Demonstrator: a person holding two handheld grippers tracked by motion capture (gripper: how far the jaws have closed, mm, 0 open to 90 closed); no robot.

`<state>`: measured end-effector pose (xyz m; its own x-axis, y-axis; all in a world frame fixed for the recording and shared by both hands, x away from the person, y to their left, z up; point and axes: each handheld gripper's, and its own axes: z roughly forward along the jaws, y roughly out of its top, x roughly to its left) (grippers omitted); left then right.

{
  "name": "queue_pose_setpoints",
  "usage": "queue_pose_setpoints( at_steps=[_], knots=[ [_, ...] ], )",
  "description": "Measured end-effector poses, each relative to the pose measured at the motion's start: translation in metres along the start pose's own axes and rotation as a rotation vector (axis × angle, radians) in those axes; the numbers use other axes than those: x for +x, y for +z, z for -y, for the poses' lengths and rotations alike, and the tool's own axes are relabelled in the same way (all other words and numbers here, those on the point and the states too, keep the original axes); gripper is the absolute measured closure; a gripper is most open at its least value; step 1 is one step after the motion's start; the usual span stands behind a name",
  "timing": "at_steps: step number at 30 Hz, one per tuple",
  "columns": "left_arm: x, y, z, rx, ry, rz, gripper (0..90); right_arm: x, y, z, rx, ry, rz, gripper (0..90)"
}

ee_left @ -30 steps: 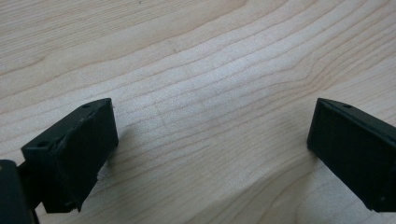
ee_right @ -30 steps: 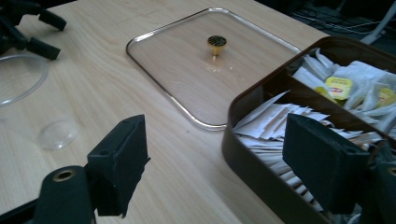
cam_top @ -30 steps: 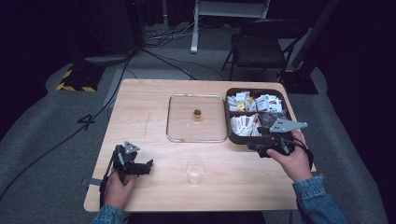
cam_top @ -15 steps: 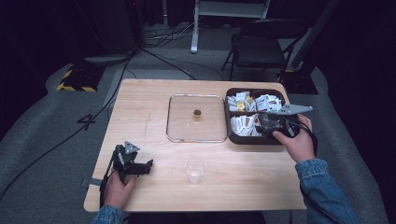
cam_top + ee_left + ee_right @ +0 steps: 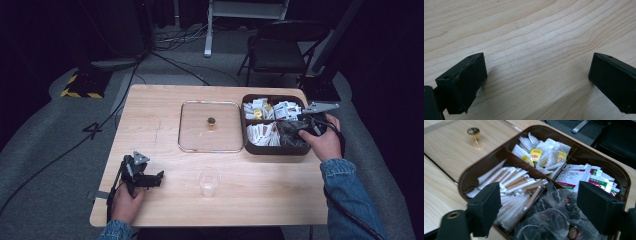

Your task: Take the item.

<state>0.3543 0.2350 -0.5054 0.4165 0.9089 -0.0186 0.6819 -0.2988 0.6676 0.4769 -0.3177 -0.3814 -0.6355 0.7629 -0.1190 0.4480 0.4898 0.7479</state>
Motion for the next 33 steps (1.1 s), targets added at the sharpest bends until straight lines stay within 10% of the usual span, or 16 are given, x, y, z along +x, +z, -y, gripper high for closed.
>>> queue_pose_setpoints(
  at_steps=[19,33],
  knots=[
    [0.000,0.000,0.000,-0.001,-0.002,0.000,2.0,-0.038,0.029,0.032,-0.025,0.132,-0.010,27.9],
    [0.000,0.000,0.000,-0.001,-0.002,0.000,2.1,-0.038,0.041,0.054,-0.010,0.217,-0.037,37.2]
  ],
)
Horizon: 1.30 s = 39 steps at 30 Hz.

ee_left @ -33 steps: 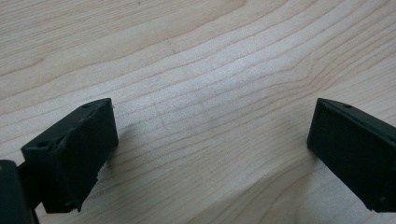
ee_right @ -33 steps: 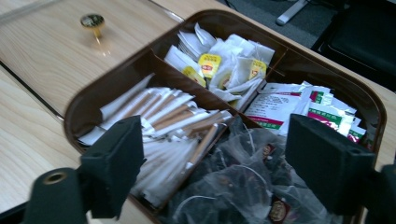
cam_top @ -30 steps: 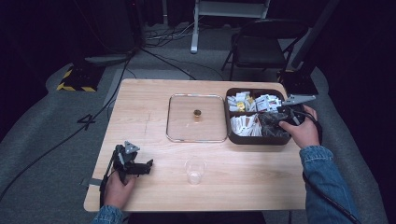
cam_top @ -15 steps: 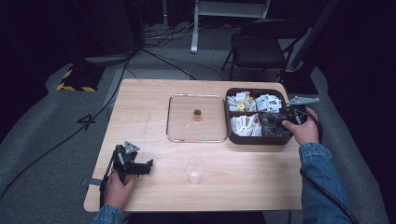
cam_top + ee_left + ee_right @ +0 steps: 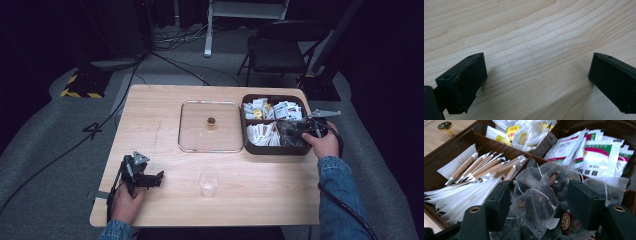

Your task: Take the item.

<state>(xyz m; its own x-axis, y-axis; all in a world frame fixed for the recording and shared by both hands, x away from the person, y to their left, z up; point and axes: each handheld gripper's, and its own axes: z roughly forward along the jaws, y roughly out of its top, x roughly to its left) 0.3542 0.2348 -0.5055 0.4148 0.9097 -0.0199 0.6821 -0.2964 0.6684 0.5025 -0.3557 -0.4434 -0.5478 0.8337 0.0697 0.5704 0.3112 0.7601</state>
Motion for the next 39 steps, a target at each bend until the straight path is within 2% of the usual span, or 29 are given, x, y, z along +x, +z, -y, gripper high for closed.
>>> queue_pose_setpoints(
  at_steps=[3,5,7,13,15,16,19,22,28,32,35,37,38,39],
  knots=[
    [0.000,0.000,0.000,0.000,0.000,0.000,2.1,0.000,0.003,0.005,0.015,0.006,-0.001,43.8],
    [0.000,0.000,0.000,0.000,0.000,0.000,2.1,0.000,0.003,0.006,0.017,0.008,-0.002,45.0],
    [0.000,0.000,0.000,0.000,0.000,0.000,2.1,0.000,0.005,0.009,0.044,0.018,0.006,51.0],
    [0.000,0.000,0.000,0.000,0.000,0.000,2.0,0.003,0.011,0.013,0.080,0.004,0.022,60.0],
    [0.000,0.000,0.000,0.000,0.000,0.000,2.1,0.004,0.011,0.013,0.083,0.002,0.026,61.7],
    [0.000,0.000,0.000,0.000,0.000,0.000,2.1,0.005,0.010,0.013,0.085,-0.009,0.044,67.7],
    [0.000,0.000,0.000,0.000,0.000,0.000,2.1,0.006,0.008,0.012,0.083,-0.010,0.055,69.9],
    [0.000,0.000,0.000,0.000,0.000,0.000,2.1,0.006,0.005,0.011,0.057,-0.003,0.073,72.3],
    [0.000,0.000,0.000,0.000,0.000,0.000,2.1,0.005,-0.001,0.009,0.015,0.021,0.067,72.9],
    [0.000,0.000,0.000,0.000,0.000,0.000,2.1,0.006,-0.009,0.005,-0.037,0.051,0.041,72.9],
    [0.000,0.000,0.000,0.000,0.000,0.000,2.1,0.007,-0.013,0.002,-0.057,0.067,0.032,73.0],
    [0.000,0.000,0.000,0.000,0.000,0.000,2.0,0.009,-0.017,-0.001,-0.092,0.085,0.004,72.9],
    [0.000,0.000,0.000,0.000,0.000,0.000,2.0,0.009,-0.017,-0.001,-0.092,0.085,0.004,72.9],
    [0.000,0.000,0.000,0.000,0.000,0.000,2.1,0.011,-0.021,-0.004,-0.119,0.098,-0.011,72.9]
  ],
)
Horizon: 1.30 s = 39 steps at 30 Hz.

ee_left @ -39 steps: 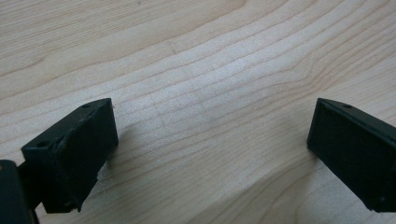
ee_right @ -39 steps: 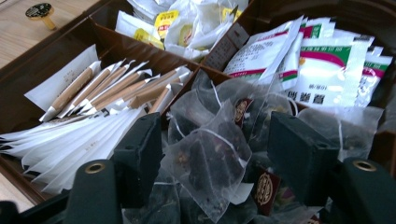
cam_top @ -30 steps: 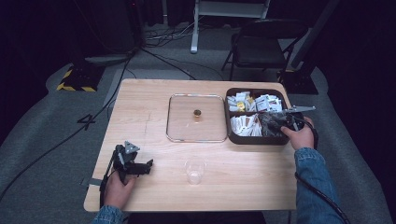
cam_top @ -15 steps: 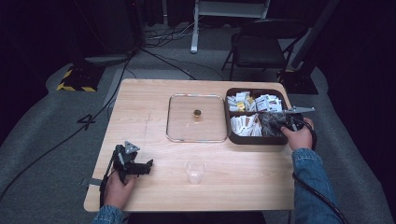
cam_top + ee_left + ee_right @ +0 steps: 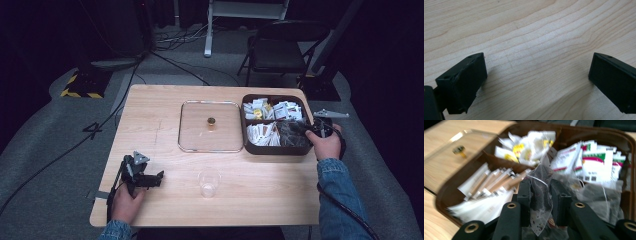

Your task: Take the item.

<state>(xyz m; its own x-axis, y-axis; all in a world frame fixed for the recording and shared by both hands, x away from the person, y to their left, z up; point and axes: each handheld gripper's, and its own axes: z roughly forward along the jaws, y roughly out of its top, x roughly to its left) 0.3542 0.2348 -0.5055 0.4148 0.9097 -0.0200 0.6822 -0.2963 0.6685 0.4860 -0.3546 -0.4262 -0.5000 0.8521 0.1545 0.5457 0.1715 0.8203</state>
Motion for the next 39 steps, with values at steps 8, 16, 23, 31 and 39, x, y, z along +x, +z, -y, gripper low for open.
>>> queue_pose_setpoints(
  at_steps=[8,16,23,31,39],
  knots=[
    [0.000,0.000,0.000,0.000,0.000,0.000,2.1,0.013,-0.011,-0.012,-0.085,0.000,-0.059,72.9],
    [0.000,0.000,0.000,0.000,0.000,0.000,2.1,0.031,-0.024,-0.020,-0.137,-0.020,-0.103,73.0],
    [0.000,0.000,0.000,-0.002,0.001,0.000,2.1,0.055,-0.034,-0.026,-0.126,-0.034,-0.126,73.0],
    [0.000,0.001,-0.001,-0.001,-0.001,0.004,2.1,0.093,-0.040,-0.032,-0.103,-0.089,-0.176,73.1],
    [0.001,0.003,-0.004,0.000,0.010,0.006,2.1,0.124,-0.044,-0.030,-0.089,-0.118,-0.229,73.0]
  ],
)
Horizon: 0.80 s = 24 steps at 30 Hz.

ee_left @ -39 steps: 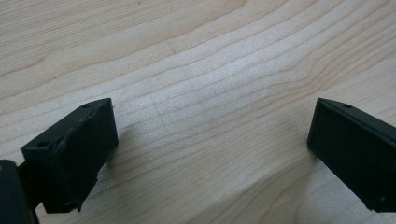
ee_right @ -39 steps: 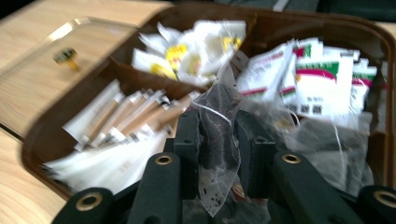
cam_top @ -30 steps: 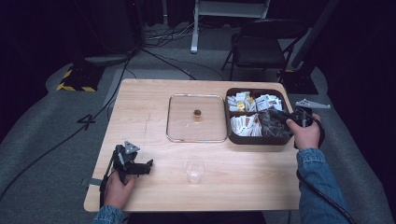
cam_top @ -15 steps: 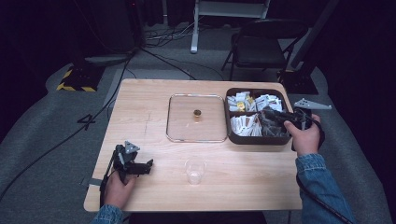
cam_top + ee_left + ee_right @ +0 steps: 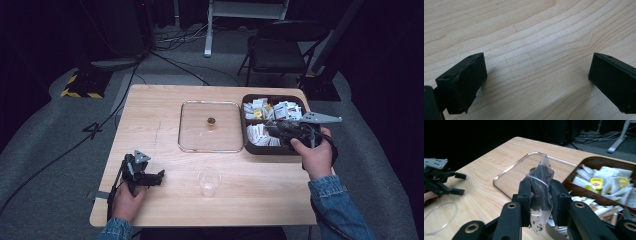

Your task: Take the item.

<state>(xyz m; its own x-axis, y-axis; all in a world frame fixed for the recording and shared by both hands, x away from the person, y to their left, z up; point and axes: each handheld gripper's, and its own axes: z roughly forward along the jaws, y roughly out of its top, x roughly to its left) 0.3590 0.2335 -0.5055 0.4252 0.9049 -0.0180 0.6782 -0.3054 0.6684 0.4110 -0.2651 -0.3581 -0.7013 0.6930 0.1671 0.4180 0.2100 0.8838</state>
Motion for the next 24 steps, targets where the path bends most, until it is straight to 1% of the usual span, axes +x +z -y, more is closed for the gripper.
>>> queue_pose_setpoints(
  at_steps=[3,4,6,7,8,9,11,12,13,15,16,19,20,21,23,24],
  knots=[
    [-0.001,0.001,0.000,-0.002,-0.007,0.001,2.1,0.011,0.000,-0.001,0.000,-0.015,-0.020,73.0],
    [-0.001,0.001,0.000,-0.002,-0.007,0.001,2.1,0.011,0.000,-0.001,0.000,-0.015,-0.020,73.0],
    [-0.001,0.001,0.000,-0.002,-0.007,0.001,2.1,0.020,0.001,-0.002,0.004,-0.024,-0.038,73.0],
    [-0.001,0.001,0.000,-0.002,-0.007,0.001,2.1,0.029,0.003,-0.003,0.012,-0.034,-0.059,73.0],
    [-0.001,0.001,0.000,-0.002,-0.008,0.001,2.1,0.029,0.003,-0.003,0.012,-0.034,-0.059,73.0],
    [-0.001,0.001,0.000,-0.002,-0.007,0.001,2.1,0.032,0.004,-0.003,0.013,-0.036,-0.066,73.0],
    [-0.001,0.001,0.000,-0.002,-0.007,0.001,2.1,0.039,0.006,-0.005,0.017,-0.046,-0.084,73.0],
    [0.000,0.001,0.000,-0.002,-0.006,0.000,2.1,0.045,0.008,-0.005,0.022,-0.054,-0.098,73.0],
    [0.000,0.001,0.000,-0.002,-0.006,0.000,2.1,0.045,0.008,-0.005,0.022,-0.054,-0.098,73.0],
    [-0.001,0.001,0.000,-0.002,-0.008,0.000,2.1,0.053,0.011,-0.006,0.035,-0.061,-0.115,73.0],
    [-0.001,0.001,0.000,-0.002,-0.008,0.000,2.1,0.053,0.011,-0.006,0.035,-0.061,-0.115,73.0],
    [-0.001,0.001,0.000,-0.002,-0.008,0.001,2.1,0.059,0.013,-0.007,0.041,-0.064,-0.130,73.0],
    [-0.001,0.001,0.000,-0.002,-0.007,0.001,2.1,0.062,0.014,-0.008,0.044,-0.063,-0.137,73.0],
    [0.000,0.001,0.000,-0.002,-0.006,0.000,2.1,0.067,0.016,-0.008,0.047,-0.066,-0.157,73.0],
    [-0.001,0.001,0.000,-0.002,-0.007,0.000,2.1,0.073,0.017,-0.009,0.053,-0.076,-0.165,73.0],
    [-0.001,0.001,0.000,-0.002,-0.007,0.000,2.1,0.073,0.017,-0.009,0.053,-0.076,-0.165,73.0]
  ],
)
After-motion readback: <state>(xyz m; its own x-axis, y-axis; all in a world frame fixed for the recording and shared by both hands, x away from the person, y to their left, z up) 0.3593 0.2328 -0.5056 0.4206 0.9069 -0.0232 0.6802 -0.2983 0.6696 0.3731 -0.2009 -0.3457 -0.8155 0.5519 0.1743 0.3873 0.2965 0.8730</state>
